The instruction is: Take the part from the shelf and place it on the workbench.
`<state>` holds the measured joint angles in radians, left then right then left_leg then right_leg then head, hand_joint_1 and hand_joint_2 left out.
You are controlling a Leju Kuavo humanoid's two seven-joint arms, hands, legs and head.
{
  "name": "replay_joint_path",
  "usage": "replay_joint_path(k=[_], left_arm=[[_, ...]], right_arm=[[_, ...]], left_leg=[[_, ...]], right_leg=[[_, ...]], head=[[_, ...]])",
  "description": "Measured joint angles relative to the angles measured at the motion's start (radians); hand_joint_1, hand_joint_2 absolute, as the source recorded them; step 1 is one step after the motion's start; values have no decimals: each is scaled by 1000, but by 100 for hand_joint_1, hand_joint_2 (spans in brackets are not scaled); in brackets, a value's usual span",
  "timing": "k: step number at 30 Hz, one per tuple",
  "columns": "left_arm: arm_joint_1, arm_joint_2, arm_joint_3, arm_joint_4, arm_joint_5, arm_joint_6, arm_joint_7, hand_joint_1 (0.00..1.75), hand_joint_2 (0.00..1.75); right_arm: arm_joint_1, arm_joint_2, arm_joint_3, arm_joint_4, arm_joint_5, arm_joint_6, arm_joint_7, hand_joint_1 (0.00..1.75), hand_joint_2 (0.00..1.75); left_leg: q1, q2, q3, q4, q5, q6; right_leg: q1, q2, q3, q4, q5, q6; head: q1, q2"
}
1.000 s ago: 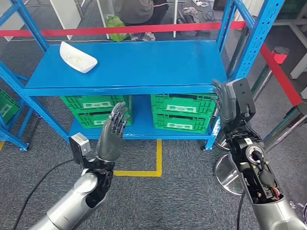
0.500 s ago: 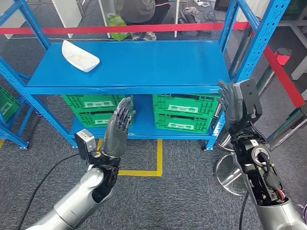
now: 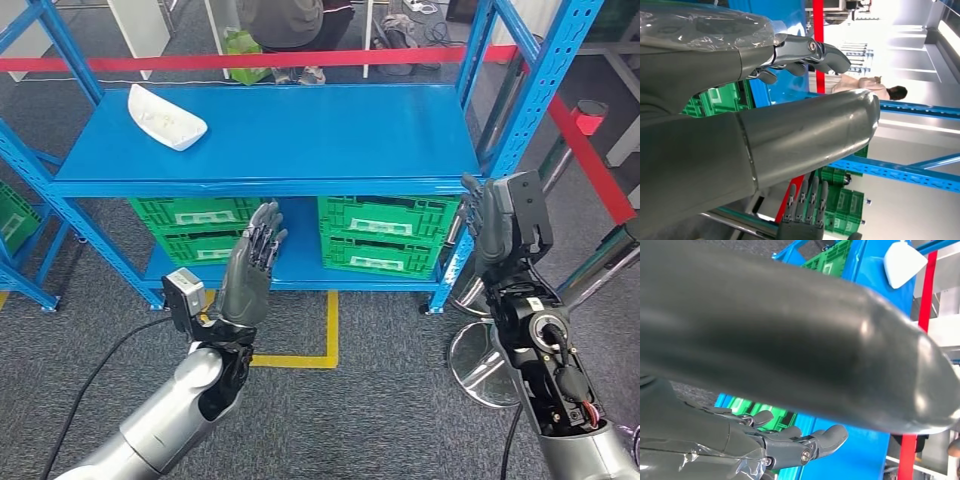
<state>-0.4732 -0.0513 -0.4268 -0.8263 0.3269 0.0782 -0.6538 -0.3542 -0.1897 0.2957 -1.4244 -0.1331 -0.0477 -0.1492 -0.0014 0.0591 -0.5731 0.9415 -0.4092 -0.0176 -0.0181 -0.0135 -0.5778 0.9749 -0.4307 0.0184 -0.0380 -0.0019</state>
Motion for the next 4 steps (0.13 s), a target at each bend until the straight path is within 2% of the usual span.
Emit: replay_joint_path(k=[4], left_arm=[[-1,-3,0,6,0,0,0,0,0]], right_arm=[[0,-1,0,0,0,0,0,0,0]], left_leg=[[0,0,0,0,0,0]], right_leg=[[0,0,0,0,0,0]], head=[[0,0]])
